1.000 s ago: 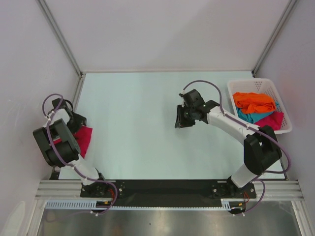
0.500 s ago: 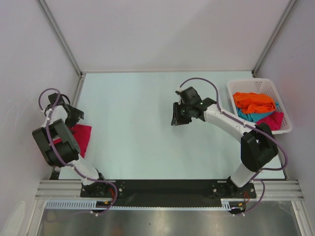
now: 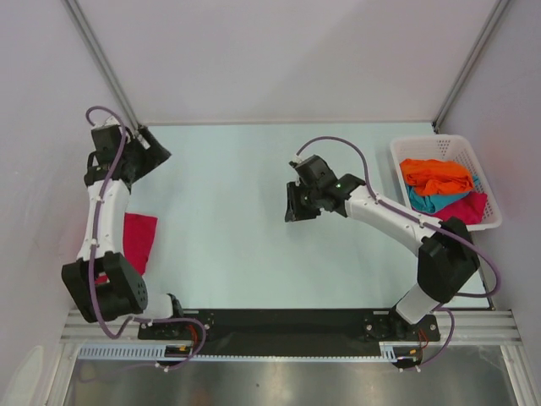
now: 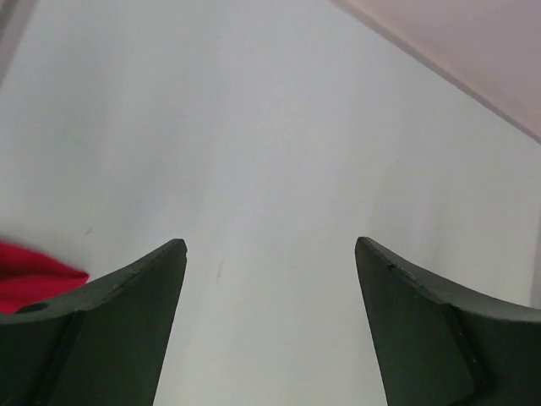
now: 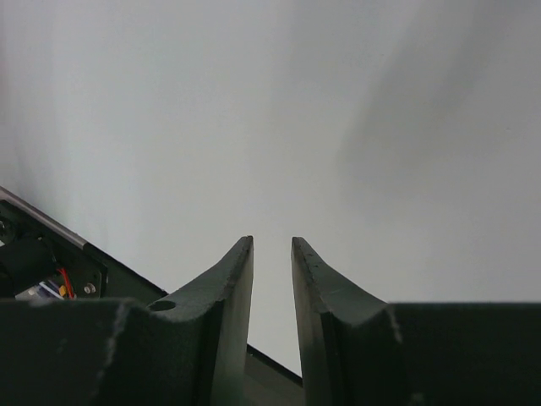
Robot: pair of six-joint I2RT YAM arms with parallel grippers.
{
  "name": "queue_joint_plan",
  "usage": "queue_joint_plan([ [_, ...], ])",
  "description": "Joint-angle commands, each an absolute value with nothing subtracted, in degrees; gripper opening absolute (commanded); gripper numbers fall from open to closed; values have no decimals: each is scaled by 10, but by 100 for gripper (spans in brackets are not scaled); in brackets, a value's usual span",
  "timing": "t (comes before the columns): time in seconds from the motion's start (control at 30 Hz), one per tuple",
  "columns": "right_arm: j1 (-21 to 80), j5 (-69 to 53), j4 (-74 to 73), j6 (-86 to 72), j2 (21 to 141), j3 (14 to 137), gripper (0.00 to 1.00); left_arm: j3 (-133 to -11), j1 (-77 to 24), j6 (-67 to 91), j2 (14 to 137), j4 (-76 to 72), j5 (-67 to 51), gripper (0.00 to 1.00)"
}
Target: Fold and stack the t-shirts
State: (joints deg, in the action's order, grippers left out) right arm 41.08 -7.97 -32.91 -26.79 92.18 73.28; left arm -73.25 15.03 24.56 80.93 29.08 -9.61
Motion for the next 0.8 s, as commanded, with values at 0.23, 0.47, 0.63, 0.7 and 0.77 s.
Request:
queue_joint_plan([
  [0.23,497,-20,-337,-316,882,749,31,-700,-4,96,696,313,-244,99],
  [0.47,525,23,-359,-327,855,744,31,-719,-171,54,668,349,-150,100],
  [0.63,526,43,-372,-330,834,744,31,-741,-224,46,678,361,-122,100],
  [0.7,526,48,-373,-330,831,744,31,-754,-277,29,691,386,-68,99],
  [0.77,526,52,-375,-330,834,744,31,-776,-316,20,718,402,-19,100],
])
